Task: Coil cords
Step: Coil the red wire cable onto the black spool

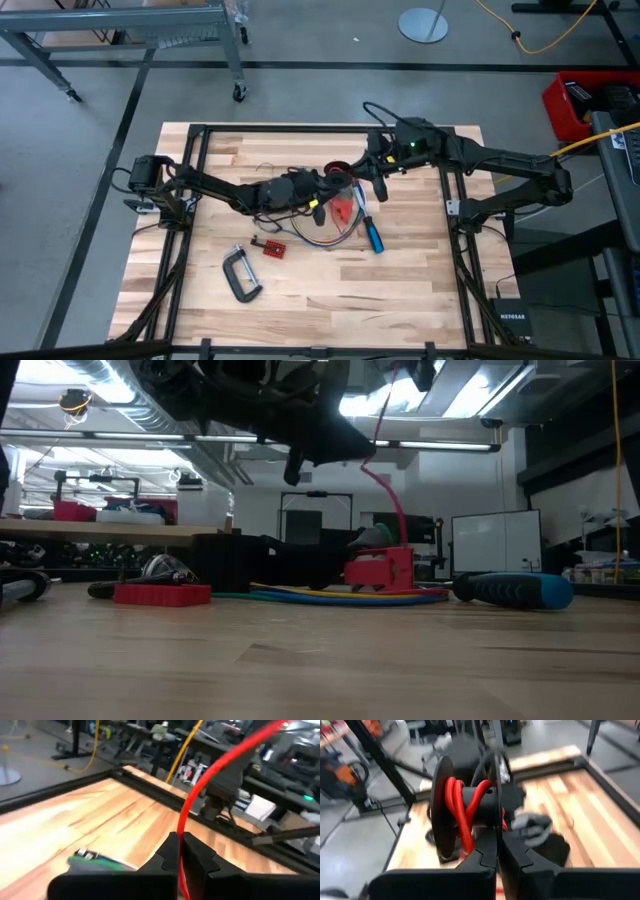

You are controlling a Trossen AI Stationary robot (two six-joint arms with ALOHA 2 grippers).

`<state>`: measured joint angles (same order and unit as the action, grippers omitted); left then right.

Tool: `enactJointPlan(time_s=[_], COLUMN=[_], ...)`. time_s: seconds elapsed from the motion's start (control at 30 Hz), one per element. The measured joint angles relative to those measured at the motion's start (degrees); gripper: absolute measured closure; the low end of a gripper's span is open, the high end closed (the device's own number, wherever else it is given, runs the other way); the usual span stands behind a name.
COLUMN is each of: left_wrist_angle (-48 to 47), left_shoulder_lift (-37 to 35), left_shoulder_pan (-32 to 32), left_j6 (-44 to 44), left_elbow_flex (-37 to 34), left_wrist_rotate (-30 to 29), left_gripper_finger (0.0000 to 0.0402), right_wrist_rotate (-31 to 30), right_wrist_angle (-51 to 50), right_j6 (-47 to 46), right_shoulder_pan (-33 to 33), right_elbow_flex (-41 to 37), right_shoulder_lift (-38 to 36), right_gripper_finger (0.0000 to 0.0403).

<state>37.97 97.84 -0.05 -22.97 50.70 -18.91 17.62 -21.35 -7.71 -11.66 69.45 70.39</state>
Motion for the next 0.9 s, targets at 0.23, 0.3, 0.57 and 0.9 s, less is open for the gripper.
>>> enactJointPlan(time_s=[0.23,0.3,0.57,0.9], left_wrist_angle=[-5.92,-7.46,-13.0,-15.84], left_shoulder_lift=[-0.97,-1.13,-2.8,-4.86], left_shoulder_pan=[0.19,0.22,1.71,5.1], left_j6=[-6.62,-7.98,-11.51,-13.13], left_elbow_flex=[-0.02,-0.02,-0.02,-0.02], left_wrist_rotate=[-0.82,-0.81,-0.79,-0.79], left_gripper_finger=[0.0401,0.0401,0.0401,0.0401], right_wrist_rotate=[-3.14,-5.28,-11.48,-12.22], right_wrist_angle=[-11.12,-13.56,-21.65,-24.9], right_j6=[0.91,1.17,2.15,2.23], right_shoulder_pan=[0.01,0.01,0.07,0.07], right_elbow_flex=[0.0,0.0,0.0,-0.7], right_shoulder_lift=[0.0,0.0,0.0,0.0], right_gripper_finger=[0.0398,0.0398,0.0398,0.0398])
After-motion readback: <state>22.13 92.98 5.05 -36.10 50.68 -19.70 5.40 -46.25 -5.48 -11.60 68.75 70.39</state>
